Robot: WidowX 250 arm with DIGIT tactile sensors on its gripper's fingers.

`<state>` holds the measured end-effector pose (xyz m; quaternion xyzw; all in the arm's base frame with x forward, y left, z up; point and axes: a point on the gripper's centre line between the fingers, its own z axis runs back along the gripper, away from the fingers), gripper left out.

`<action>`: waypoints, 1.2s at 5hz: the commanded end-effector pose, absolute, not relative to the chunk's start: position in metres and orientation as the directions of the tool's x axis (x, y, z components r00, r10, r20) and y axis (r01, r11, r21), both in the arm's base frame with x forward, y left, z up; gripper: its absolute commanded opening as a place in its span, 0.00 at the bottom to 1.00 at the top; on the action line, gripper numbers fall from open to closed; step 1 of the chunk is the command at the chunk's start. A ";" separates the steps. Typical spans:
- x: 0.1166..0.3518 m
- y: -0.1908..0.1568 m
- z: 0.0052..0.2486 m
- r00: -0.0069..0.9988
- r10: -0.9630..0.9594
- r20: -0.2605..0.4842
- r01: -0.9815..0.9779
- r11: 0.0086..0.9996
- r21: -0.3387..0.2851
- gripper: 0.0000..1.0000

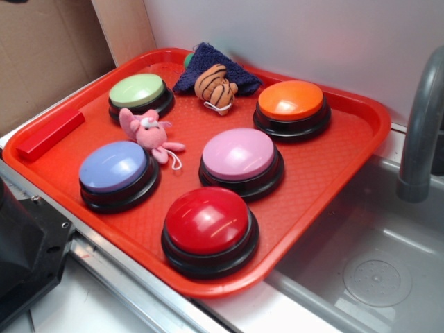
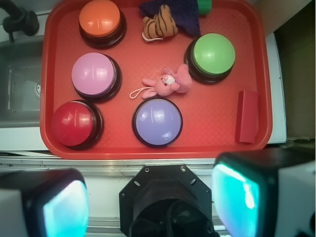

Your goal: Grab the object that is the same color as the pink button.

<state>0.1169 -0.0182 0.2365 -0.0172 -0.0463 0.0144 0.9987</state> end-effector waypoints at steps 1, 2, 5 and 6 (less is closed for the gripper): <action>0.117 -0.018 0.236 0.995 0.030 0.092 -0.027 0.999 -0.036 1.00; 0.126 -0.007 0.223 0.986 0.144 0.084 -0.140 0.989 -0.053 1.00; 0.154 0.024 0.178 0.805 0.581 0.119 -0.572 0.814 -0.103 1.00; 0.164 0.033 0.153 0.650 0.748 0.135 -0.731 0.664 -0.159 1.00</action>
